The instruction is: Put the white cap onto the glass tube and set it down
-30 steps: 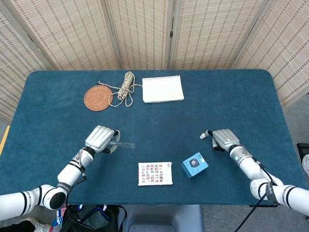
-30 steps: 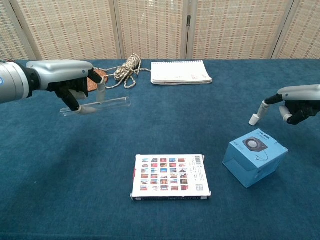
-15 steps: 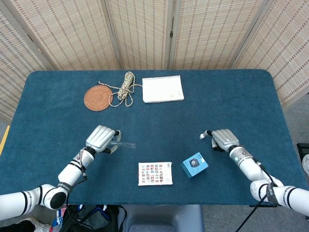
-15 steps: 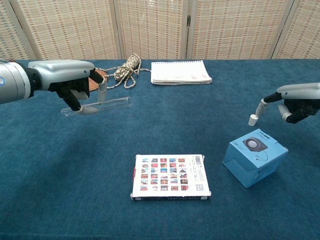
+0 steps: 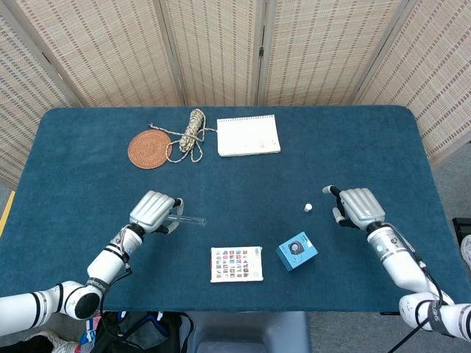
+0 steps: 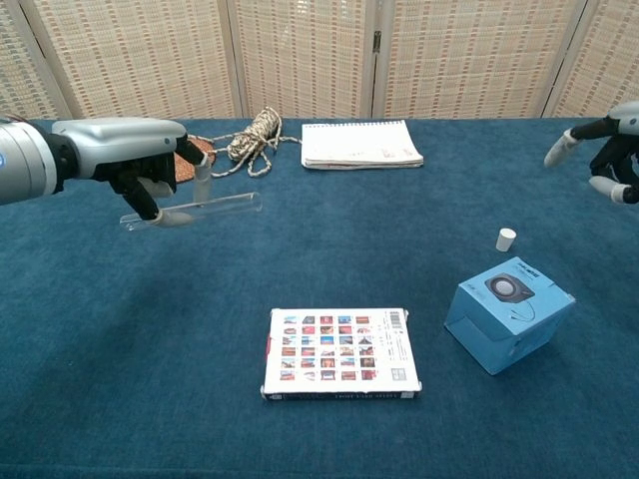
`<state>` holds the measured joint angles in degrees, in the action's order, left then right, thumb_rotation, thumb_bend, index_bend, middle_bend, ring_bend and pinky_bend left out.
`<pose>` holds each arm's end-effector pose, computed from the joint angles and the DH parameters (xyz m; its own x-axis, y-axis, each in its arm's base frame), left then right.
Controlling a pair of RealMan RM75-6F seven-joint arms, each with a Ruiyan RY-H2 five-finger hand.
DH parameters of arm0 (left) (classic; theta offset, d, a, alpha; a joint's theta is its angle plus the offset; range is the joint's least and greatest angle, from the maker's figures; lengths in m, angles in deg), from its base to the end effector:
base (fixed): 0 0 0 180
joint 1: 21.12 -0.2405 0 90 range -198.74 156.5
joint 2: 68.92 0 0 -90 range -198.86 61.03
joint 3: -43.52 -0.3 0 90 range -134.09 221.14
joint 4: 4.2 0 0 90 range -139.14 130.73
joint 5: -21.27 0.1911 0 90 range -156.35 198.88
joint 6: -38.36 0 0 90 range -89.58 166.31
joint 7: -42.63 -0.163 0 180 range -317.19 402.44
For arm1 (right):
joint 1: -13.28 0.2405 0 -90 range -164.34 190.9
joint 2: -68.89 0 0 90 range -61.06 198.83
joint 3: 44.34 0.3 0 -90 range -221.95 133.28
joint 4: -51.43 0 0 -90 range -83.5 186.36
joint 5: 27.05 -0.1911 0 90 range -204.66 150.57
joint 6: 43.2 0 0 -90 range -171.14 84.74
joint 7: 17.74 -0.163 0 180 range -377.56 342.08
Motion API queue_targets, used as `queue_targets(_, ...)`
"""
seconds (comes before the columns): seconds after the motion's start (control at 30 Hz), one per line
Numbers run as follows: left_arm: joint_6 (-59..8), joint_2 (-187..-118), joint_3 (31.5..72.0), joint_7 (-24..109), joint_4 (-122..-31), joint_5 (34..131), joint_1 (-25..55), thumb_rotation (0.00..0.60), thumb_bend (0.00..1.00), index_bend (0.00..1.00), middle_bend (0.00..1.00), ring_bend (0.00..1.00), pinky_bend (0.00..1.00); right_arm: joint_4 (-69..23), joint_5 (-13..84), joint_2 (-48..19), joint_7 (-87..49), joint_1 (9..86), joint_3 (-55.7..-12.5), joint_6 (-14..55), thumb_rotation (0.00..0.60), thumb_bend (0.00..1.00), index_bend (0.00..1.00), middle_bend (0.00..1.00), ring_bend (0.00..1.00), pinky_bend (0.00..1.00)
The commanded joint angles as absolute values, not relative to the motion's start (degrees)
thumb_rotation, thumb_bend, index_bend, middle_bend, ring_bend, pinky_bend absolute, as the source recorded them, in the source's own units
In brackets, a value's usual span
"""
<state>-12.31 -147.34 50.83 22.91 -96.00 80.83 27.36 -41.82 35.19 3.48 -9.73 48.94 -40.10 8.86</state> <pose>-0.1586 0.3986 0.0374 0.5250 0.2928 0.7991 0.8161 -0.4395 -0.3752 -0.2712 -0.3610 0.1242 0.4417 -0.3539 0.8244 -0.8971 -0.1654 0.4097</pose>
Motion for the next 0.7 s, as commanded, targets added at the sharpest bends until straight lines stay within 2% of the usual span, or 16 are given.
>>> queue_targets(0.03,-12.3,-147.3,50.9,22.7,-96.2,80.7,27.4,0.6,0.37,0.56,1.0,0.95,1.0,-43.9,37.2,5.0,-9.6,47.1,-39.9,11.4,0.6,0.19,0.22,0.22,0.14,0.22)
queue_targets(0.13,-12.4,-147.2,51.0,22.5,-96.6,80.6,27.5,0.6,0.37,0.56,1.0,0.95,1.0,-44.3,38.1,5.2,-9.5,46.6,-39.7,12.7,0.6,0.08,0.22,0.06,0.0,0.02)
queue_targets(0.17,-12.5,-147.2,51.0,22.5,-96.7,80.6,27.5,0.6,0.37,0.56,1.0,0.95,1.0,-44.1,38.4,5.0,-9.3,46.4,-39.6,13.1,0.6,0.07,0.22,0.05,0.0,0.0)
queue_targets(0.3,-12.5,-147.1,51.0,22.1,-97.1,80.4,27.6,0.6,0.37,0.56,1.0,0.95,1.0,-41.6,39.4,2.8,-8.3,46.2,-39.0,14.9,0.6,0.12,0.23,0.04,0.0,0.0)
queue_targets(0.4,-12.6,-147.2,50.9,21.7,-97.2,80.1,27.6,0.6,0.37,0.56,1.0,0.95,1.0,-39.1,40.0,0.7,-9.0,46.6,-38.3,14.8,0.6,0.17,0.28,0.05,0.0,0.0)
queue_targets(0.53,-12.7,-147.2,50.9,21.2,-97.6,79.7,27.7,0.6,0.37,0.56,1.0,0.95,1.0,-34.7,39.7,-2.6,-10.2,47.9,-37.6,12.5,0.6,0.23,0.37,0.08,0.0,0.0)
queue_targets(0.7,-13.1,-146.9,50.9,20.7,-98.1,79.5,27.7,0.6,0.37,0.56,1.0,0.95,1.0,-30.0,38.5,-6.4,-9.6,49.7,-37.3,8.9,0.6,0.25,0.39,0.08,0.0,0.0)
